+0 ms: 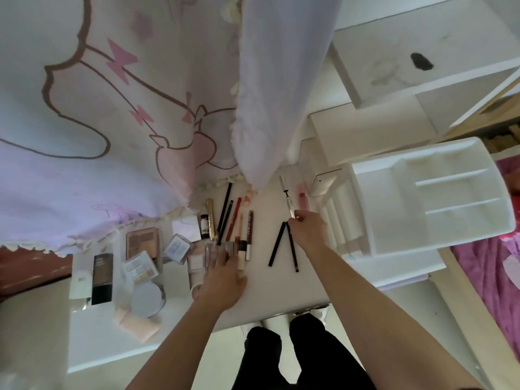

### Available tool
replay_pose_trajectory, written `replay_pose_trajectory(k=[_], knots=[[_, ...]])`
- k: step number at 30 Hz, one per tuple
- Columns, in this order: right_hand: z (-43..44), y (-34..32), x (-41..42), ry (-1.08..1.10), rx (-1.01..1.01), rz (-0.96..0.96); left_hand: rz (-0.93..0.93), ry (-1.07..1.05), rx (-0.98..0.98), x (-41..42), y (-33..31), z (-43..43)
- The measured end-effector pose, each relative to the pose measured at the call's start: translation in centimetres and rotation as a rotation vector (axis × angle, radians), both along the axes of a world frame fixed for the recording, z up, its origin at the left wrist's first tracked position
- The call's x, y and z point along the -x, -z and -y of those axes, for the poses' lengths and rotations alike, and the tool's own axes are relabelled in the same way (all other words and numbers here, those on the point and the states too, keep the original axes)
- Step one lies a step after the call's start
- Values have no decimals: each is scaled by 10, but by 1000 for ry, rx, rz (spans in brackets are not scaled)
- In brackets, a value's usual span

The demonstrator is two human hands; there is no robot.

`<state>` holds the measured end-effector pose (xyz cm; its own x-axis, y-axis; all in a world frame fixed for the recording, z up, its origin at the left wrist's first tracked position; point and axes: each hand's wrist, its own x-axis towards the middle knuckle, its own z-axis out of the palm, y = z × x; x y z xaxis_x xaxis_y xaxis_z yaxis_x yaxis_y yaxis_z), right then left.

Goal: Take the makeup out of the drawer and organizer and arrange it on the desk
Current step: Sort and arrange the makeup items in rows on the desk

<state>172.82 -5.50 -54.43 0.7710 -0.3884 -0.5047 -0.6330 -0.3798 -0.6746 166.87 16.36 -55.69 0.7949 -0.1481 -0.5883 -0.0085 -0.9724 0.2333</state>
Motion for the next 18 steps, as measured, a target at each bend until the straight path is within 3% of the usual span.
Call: replay_pose_trajectory(k=[7,12,18], knots=[[1,33,-19,2,39,-44,-128,5,-46,9,-1,3],[6,41,-14,8,-22,-14,-107,32,-124,11,-3,6],[2,26,18,-45,-30,24,47,-72,-157,14,0,19]])
